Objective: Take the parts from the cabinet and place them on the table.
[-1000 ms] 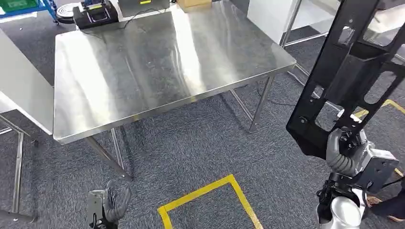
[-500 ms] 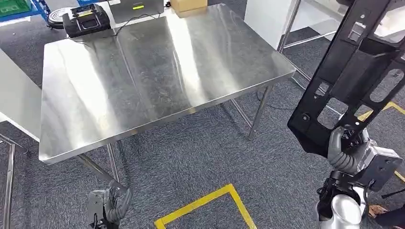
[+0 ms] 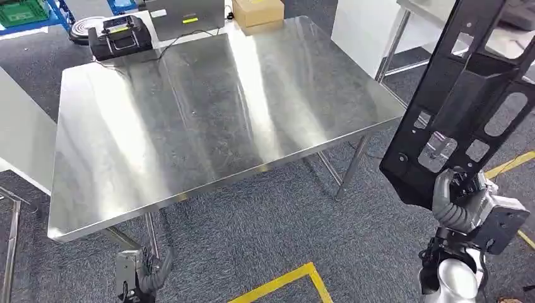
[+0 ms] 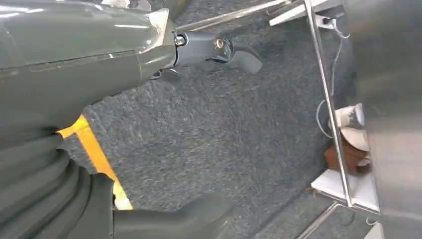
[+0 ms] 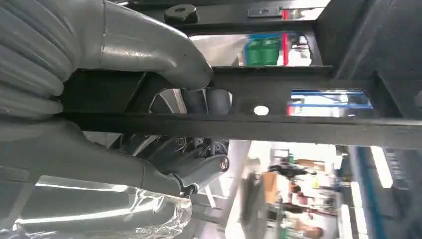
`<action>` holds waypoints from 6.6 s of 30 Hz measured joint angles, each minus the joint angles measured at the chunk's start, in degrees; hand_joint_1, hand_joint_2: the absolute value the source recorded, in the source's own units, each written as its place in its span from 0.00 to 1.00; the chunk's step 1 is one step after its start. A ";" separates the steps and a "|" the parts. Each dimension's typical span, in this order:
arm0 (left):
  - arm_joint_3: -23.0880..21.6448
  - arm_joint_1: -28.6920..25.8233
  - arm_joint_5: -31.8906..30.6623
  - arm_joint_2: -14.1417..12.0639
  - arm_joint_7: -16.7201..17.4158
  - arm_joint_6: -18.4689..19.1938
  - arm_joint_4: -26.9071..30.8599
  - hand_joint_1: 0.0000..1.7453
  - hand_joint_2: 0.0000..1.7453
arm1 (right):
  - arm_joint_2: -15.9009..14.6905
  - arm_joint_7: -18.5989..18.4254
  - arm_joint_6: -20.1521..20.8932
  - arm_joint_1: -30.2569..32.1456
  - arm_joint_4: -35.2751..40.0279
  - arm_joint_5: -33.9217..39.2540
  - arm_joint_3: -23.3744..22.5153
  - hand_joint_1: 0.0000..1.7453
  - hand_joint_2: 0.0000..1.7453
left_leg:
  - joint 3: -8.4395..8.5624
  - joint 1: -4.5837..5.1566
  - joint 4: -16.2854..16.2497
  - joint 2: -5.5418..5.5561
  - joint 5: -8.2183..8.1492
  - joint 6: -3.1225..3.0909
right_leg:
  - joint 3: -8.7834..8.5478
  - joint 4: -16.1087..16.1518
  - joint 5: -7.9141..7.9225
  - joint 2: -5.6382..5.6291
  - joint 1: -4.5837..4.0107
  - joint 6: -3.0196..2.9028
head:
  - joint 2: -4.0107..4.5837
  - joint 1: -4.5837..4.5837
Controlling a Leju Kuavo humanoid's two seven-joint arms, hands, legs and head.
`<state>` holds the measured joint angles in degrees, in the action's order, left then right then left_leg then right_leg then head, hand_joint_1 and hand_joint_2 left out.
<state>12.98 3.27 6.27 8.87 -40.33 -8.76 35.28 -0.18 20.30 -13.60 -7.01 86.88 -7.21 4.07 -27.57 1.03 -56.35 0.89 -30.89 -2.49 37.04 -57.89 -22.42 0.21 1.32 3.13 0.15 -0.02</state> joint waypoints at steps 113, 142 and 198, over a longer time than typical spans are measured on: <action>8.41 -1.37 -5.33 0.42 0.07 4.04 3.17 0.00 1.00 | -0.48 -44.19 5.38 -49.18 -62.03 -82.79 19.52 1.00 1.00 | -7.02 0.31 -0.67 0.03 6.56 -1.51 | -3.92 1.54 -2.39 -0.46 -1.67 -2.08 | 0.00 0.17; 26.94 -1.41 -7.95 0.55 0.09 -2.11 -1.47 0.00 1.00 | 19.54 -35.17 9.57 -60.16 -59.19 -67.29 45.67 1.00 1.00 | -7.32 0.55 -0.65 -0.05 6.58 -1.41 | -3.59 1.50 -2.39 -0.55 -1.48 -2.09 | 0.00 0.17; 36.39 0.64 -10.29 -1.60 7.39 -14.55 -21.49 0.00 1.00 | 19.54 -35.82 8.15 -65.58 -58.40 -55.73 65.81 1.00 1.00 | -7.30 0.58 -0.67 0.16 6.58 -1.41 | -3.67 1.57 -2.42 -0.39 -1.35 -2.13 | 0.00 0.15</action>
<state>49.38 3.90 -4.02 7.28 -32.94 -23.32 13.79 19.37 -15.52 -5.44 -72.58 28.48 -62.95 69.88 -34.87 1.61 -57.02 1.05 -24.31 -3.89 33.36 -56.32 -24.85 -0.18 -0.03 1.00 0.15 0.13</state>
